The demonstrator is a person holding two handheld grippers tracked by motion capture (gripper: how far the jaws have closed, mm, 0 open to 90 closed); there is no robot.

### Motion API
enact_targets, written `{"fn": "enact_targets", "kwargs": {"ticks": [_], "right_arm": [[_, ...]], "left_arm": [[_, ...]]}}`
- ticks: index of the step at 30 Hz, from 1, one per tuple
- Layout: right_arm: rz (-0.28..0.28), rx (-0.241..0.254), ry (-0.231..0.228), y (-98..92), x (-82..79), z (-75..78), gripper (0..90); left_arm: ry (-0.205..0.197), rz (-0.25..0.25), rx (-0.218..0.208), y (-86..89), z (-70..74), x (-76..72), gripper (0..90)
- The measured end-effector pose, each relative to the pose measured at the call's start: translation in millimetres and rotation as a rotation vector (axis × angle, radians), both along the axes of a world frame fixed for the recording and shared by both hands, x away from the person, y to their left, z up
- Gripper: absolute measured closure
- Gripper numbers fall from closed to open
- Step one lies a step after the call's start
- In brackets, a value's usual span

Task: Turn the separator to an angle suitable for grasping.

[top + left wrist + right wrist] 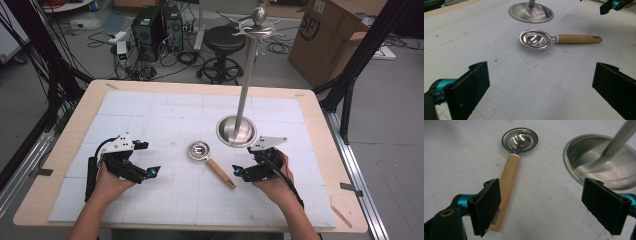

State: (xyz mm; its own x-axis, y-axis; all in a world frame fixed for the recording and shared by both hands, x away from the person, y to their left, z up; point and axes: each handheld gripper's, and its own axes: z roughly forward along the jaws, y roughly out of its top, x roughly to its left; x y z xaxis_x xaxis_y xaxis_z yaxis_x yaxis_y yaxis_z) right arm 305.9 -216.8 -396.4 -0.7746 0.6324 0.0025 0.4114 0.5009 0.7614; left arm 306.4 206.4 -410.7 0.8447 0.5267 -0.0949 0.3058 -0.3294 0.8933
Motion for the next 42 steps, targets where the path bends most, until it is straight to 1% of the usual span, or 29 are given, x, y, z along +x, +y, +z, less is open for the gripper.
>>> {"fn": "enact_targets", "kwargs": {"ticks": [4, 5, 11, 13, 15, 16, 18, 22, 23, 24, 26, 29, 31, 33, 34, 37, 40, 42], "right_arm": [[0.012, -0.008, 0.014, 8.9, 1.6, -3.1, 15.6], [0.016, -0.014, 0.011, 10.4, 2.1, -3.6, 15.7], [0.031, -0.026, 0.02, 16.4, 4.4, -3.9, 16.8], [0.042, -0.036, 0.025, 17.9, 5.6, -2.9, 20.1], [0.04, -0.035, 0.037, 20.4, 5.5, -2.5, 21.0], [0.042, -0.038, 0.033, 21.4, 6.3, -2.6, 21.4], [0.048, -0.045, 0.043, 23.9, 7.0, -2.6, 25.1], [0.071, -0.058, 0.081, 30.8, 6.5, -4.3, 31.5], [0.084, -0.062, 0.08, 32.2, 6.9, -5.1, 33.1], [0.09, -0.065, 0.09, 33.6, 6.7, -5.6, 34.0], [0.108, -0.072, 0.101, 36.4, 7.0, -7.5, 35.6], [0.116, -0.08, 0.122, 40.3, 7.4, -9.8, 38.6], [0.126, -0.094, 0.125, 41.9, 8.5, -11.5, 40.1], [0.129, -0.095, 0.131, 43.1, 8.8, -12.4, 40.7], [0.135, -0.104, 0.146, 45.3, 9.3, -14.1, 41.2], [0.135, -0.108, 0.165, 48.9, 10.8, -17.4, 42.7], [0.135, -0.127, 0.19, 53.0, 11.6, -20.5, 44.3], [0.136, -0.146, 0.193, 55.5, 12.2, -22.5, 45.4]], "left_arm": [[0.001, 0.001, 0.002, 0.0, -0.1, 0.0, 1.8], [0.001, 0.001, 0.001, 0.0, -0.1, 0.0, 1.8], [0.001, 0.0, 0.0, 0.0, -0.4, 0.5, 1.8], [0.001, -0.001, 0.001, 0.2, -0.3, 0.5, 1.8], [0.002, 0.001, 0.001, -0.1, -0.5, 0.5, 1.8], [0.004, 0.0, 0.001, -0.2, -0.6, 0.6, 1.8], [0.006, -0.002, 0.002, -0.6, -0.8, 0.5, 1.8], [0.005, -0.003, 0.003, -0.7, -0.9, 0.6, 1.8], [0.004, -0.002, 0.003, -0.7, -0.9, 0.5, 1.8], [0.005, -0.004, 0.002, -0.5, -0.7, 0.5, 1.8], [0.005, -0.003, 0.002, -0.4, -0.7, 0.5, 1.8], [0.006, -0.003, 0.002, -0.6, -0.8, 0.5, 1.8], [0.006, -0.005, 0.004, -0.7, -0.9, 0.7, 1.8], [0.006, -0.004, 0.003, -0.9, -1.0, 0.8, 1.8], [0.005, -0.007, 0.005, -0.9, -1.1, 1.1, 1.8], [0.007, -0.006, 0.008, -1.4, -1.5, 1.0, 1.8], [0.008, -0.008, 0.01, -1.7, -1.5, 0.9, 1.8], [0.007, -0.01, 0.011, -1.7, -1.6, 1.0, 1.8]]}}
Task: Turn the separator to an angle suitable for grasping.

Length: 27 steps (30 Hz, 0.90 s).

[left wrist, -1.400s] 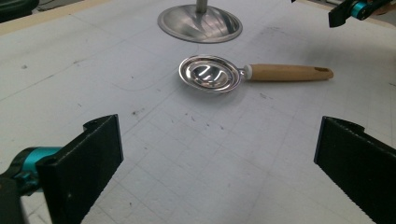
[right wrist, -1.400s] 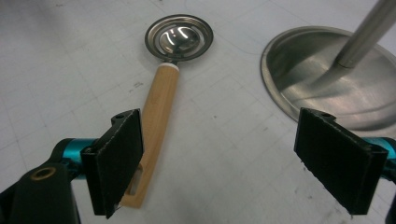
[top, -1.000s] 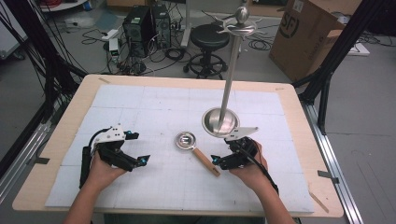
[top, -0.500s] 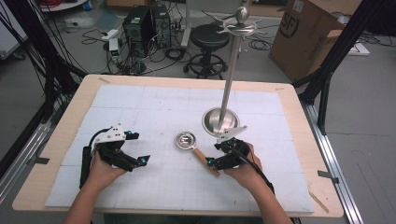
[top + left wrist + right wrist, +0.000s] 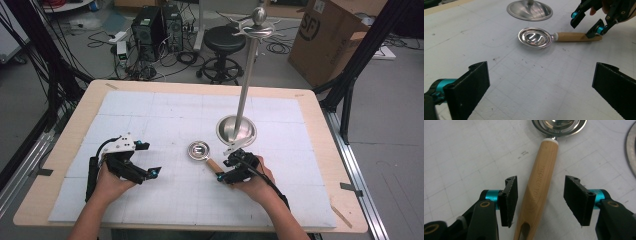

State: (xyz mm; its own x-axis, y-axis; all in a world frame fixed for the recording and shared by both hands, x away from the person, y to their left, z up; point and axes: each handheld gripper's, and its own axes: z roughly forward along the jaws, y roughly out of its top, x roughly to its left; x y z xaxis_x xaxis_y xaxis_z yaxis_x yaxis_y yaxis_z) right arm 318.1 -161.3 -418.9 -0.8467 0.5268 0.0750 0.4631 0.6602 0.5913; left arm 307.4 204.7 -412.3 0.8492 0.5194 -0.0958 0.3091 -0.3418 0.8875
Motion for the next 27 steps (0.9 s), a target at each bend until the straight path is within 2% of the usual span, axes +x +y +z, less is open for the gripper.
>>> {"fn": "enact_targets", "kwargs": {"ticks": [3, 8, 17, 27], "right_arm": [[-0.005, -0.018, 0.009, 4.3, -0.8, -2.4, 47.2], [0.005, -0.083, 0.004, 9.4, -0.6, -8.6, 49.4], [-0.01, -0.088, 0.019, 5.8, 0.6, -6.8, 58.3], [0.012, -0.107, -0.009, 6.9, -1.4, -6.1, 62.4]], "left_arm": [[0.0, 0.001, 0.0, 0.0, -0.1, 0.1, 1.8], [0.001, 0.0, 0.0, -0.4, -0.4, 0.0, 1.8], [0.006, -0.002, 0.005, -1.8, -1.2, 0.2, 1.8], [0.007, -0.007, 0.017, -2.7, -1.8, 0.3, 1.8]]}}
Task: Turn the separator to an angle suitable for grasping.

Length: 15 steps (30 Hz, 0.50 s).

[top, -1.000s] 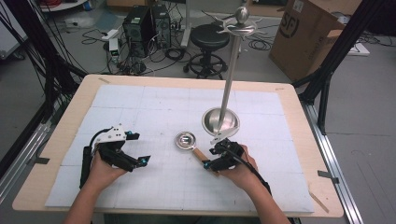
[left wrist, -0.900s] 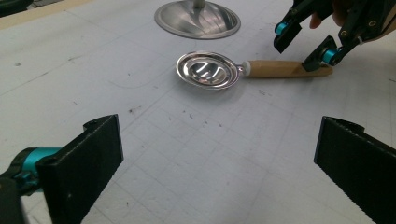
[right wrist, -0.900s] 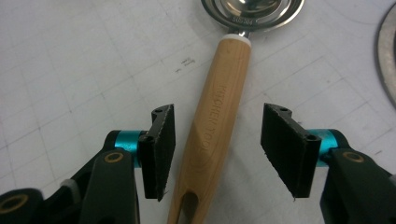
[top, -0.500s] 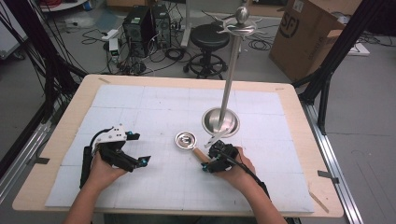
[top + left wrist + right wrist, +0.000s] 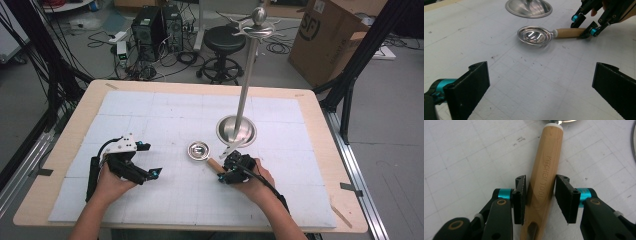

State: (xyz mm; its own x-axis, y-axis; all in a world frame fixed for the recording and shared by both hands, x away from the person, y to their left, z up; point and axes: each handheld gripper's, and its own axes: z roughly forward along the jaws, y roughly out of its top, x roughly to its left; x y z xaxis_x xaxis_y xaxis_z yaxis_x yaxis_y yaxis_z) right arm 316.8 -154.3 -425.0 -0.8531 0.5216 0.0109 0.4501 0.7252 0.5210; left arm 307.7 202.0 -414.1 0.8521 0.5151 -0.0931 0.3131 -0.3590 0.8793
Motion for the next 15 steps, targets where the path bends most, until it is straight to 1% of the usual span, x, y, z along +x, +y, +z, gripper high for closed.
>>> {"fn": "enact_targets", "kwargs": {"ticks": [5, 12, 15], "right_arm": [[0.011, 0.003, 0.017, -1.0, -0.3, 0.6, 65.7], [0.024, -0.001, 0.018, -1.7, -0.9, 0.9, 66.6], [0.027, 0.006, 0.018, -2.8, -0.2, 0.6, 65.9]], "left_arm": [[0.001, 0.001, -0.003, 0.5, 0.0, 0.1, 1.8], [0.0, 0.0, -0.004, 0.7, 0.1, 0.1, 1.8], [0.001, 0.001, -0.005, 0.7, 0.0, 0.2, 1.8]]}}
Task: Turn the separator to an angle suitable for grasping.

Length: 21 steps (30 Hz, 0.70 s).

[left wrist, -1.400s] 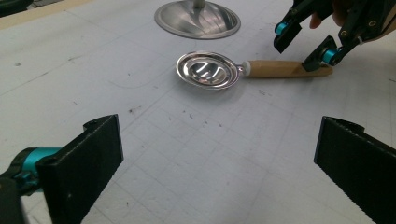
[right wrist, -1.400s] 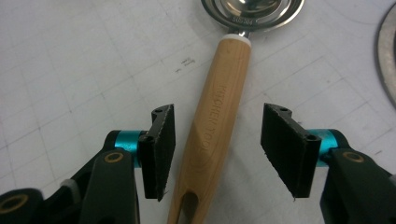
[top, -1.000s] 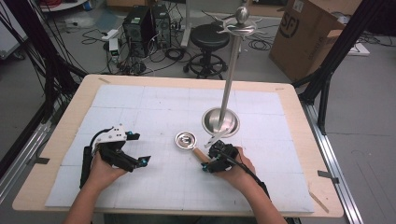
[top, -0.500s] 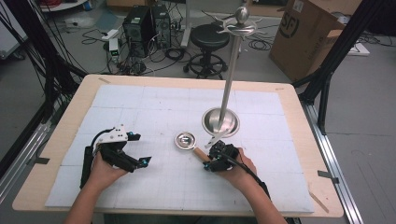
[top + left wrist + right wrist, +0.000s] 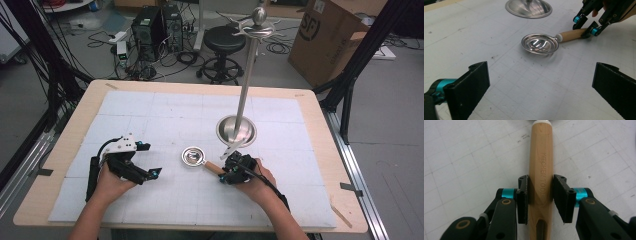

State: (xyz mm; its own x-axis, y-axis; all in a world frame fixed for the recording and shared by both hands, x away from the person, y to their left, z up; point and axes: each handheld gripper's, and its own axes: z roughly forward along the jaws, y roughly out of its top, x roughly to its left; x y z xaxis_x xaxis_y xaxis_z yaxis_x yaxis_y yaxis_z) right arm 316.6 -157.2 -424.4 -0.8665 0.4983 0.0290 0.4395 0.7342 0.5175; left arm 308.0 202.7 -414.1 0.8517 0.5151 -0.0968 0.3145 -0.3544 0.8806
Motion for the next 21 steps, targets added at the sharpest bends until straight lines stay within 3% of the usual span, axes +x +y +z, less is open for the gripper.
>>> {"fn": "enact_targets", "kwargs": {"ticks": [11, 21], "right_arm": [[-0.006, 0.038, -0.001, -0.1, 0.9, 0.5, 56.3], [-0.012, 0.052, -0.031, 4.7, 3.9, 4.0, 55.9]], "left_arm": [[0.005, -0.001, 0.006, -0.8, -0.8, 0.4, 1.8], [0.007, -0.003, 0.007, -0.9, -1.1, 0.8, 1.8]]}}
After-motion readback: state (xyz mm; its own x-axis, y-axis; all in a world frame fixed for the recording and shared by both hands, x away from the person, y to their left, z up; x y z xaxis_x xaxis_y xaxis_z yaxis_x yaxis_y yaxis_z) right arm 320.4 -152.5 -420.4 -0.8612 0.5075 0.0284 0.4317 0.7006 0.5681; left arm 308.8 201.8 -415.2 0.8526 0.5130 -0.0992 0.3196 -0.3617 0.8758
